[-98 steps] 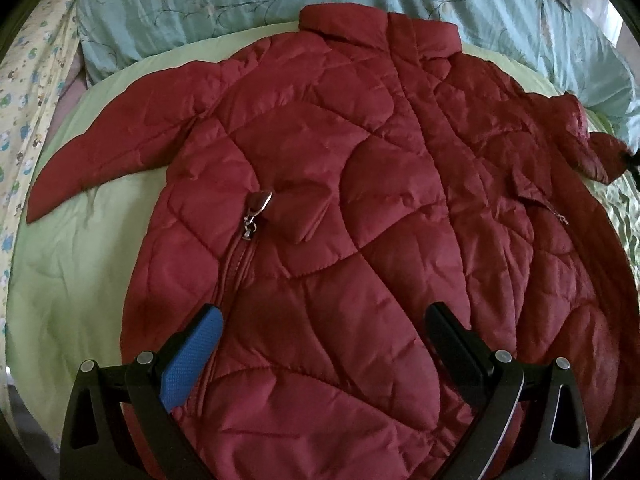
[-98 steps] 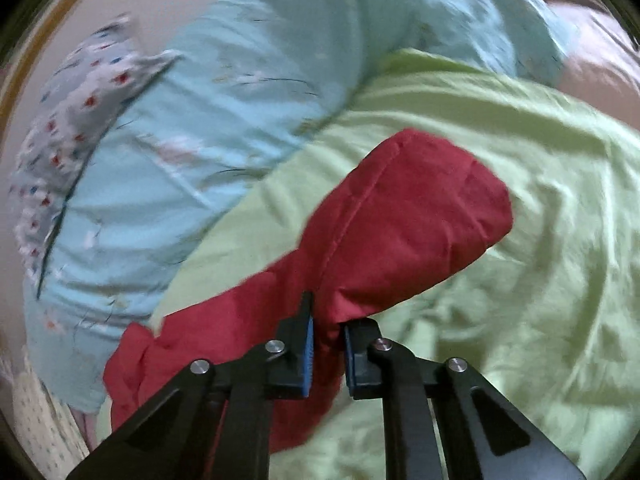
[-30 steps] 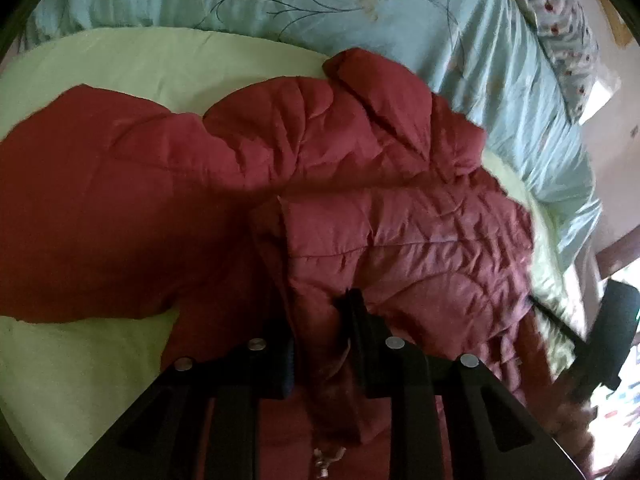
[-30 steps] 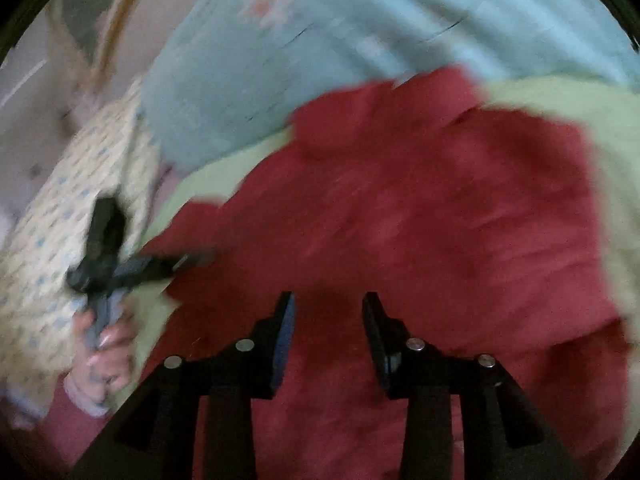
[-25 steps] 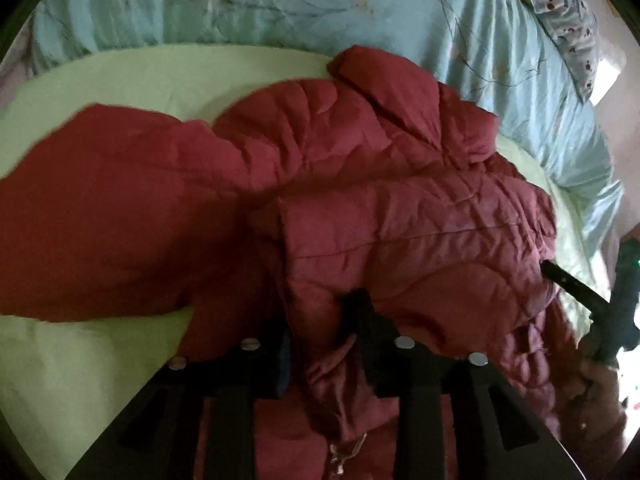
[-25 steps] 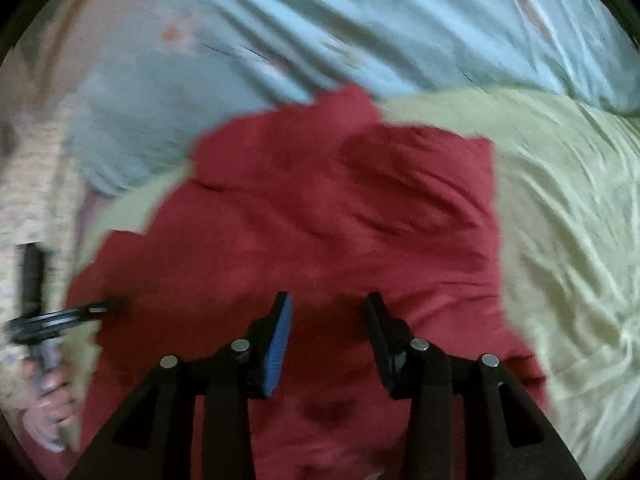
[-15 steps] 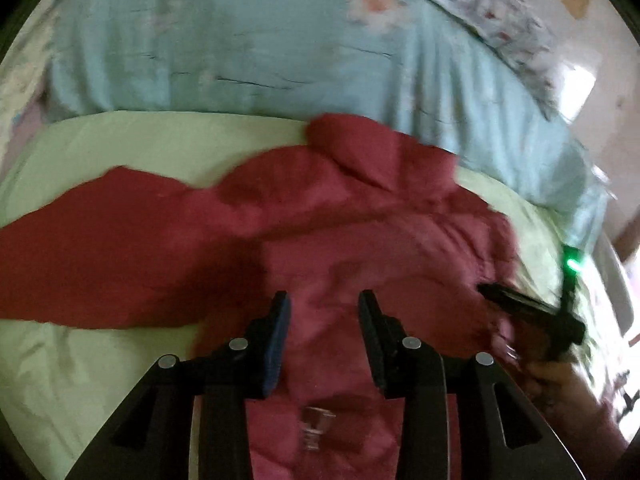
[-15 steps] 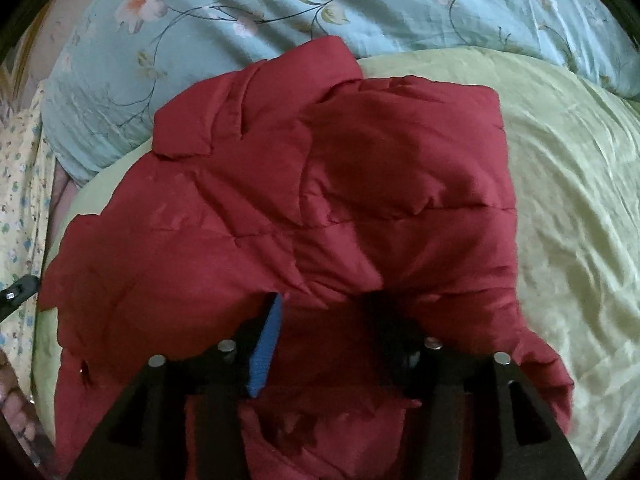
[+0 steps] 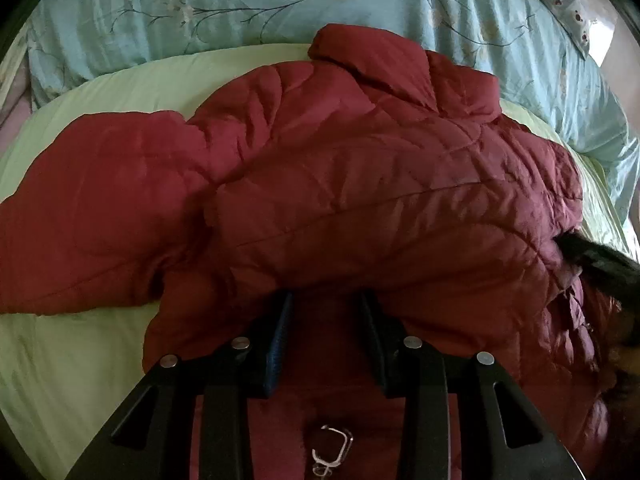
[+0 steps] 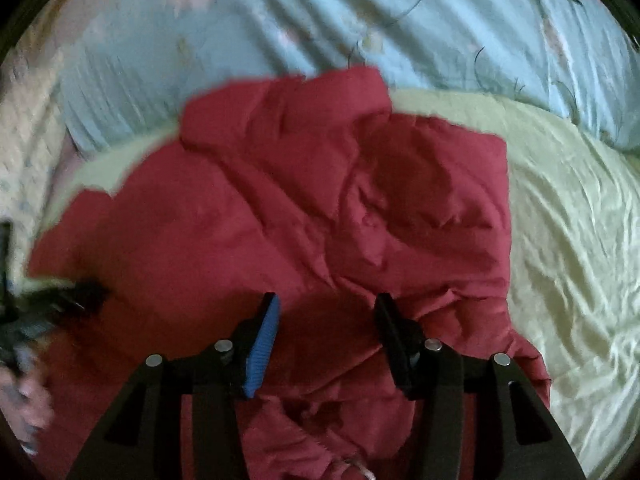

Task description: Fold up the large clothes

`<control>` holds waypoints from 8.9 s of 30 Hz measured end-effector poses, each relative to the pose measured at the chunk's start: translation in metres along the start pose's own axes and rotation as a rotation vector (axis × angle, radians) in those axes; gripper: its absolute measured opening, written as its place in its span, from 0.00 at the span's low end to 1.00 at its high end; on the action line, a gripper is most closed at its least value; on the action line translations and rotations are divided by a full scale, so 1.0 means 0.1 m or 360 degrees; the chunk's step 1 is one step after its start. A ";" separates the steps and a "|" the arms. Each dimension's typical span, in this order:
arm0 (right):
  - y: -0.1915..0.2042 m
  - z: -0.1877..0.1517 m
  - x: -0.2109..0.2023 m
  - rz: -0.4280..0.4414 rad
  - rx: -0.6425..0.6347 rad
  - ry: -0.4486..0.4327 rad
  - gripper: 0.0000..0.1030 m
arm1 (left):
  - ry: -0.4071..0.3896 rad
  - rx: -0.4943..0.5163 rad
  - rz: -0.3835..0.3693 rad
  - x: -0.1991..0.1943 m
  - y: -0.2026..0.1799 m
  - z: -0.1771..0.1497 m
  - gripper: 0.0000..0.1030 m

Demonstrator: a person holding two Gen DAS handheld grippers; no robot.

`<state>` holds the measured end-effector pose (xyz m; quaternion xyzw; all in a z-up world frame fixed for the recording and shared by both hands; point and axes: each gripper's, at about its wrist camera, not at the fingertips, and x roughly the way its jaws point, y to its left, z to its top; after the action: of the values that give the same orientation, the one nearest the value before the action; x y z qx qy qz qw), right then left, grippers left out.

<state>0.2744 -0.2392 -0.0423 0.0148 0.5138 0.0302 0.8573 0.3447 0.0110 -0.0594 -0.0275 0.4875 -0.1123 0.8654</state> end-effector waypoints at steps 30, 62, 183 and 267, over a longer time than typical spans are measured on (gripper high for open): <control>0.39 -0.27 -0.87 0.0264 0.0085 0.0045 0.50 | -0.0134 -0.0655 -0.0168 -0.91 1.47 -0.86 0.60; 0.59 -0.86 -1.28 0.0351 0.0100 0.0117 0.51 | -0.0548 -0.1199 0.0006 -1.79 3.50 -1.18 0.14; -0.49 0.12 0.11 0.0206 0.0336 0.0195 0.00 | -0.0136 -0.0115 0.0090 0.12 0.15 -0.10 0.70; -0.53 -2.19 -1.99 0.0226 0.0504 0.0316 0.47 | 0.0027 -0.0307 -0.0242 -1.78 0.48 -2.88 0.68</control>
<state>-0.0099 -0.3070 0.0266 0.1826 0.5917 0.0109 0.7851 0.0188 0.1149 -0.0683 -0.1464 0.5000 -0.1304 0.8436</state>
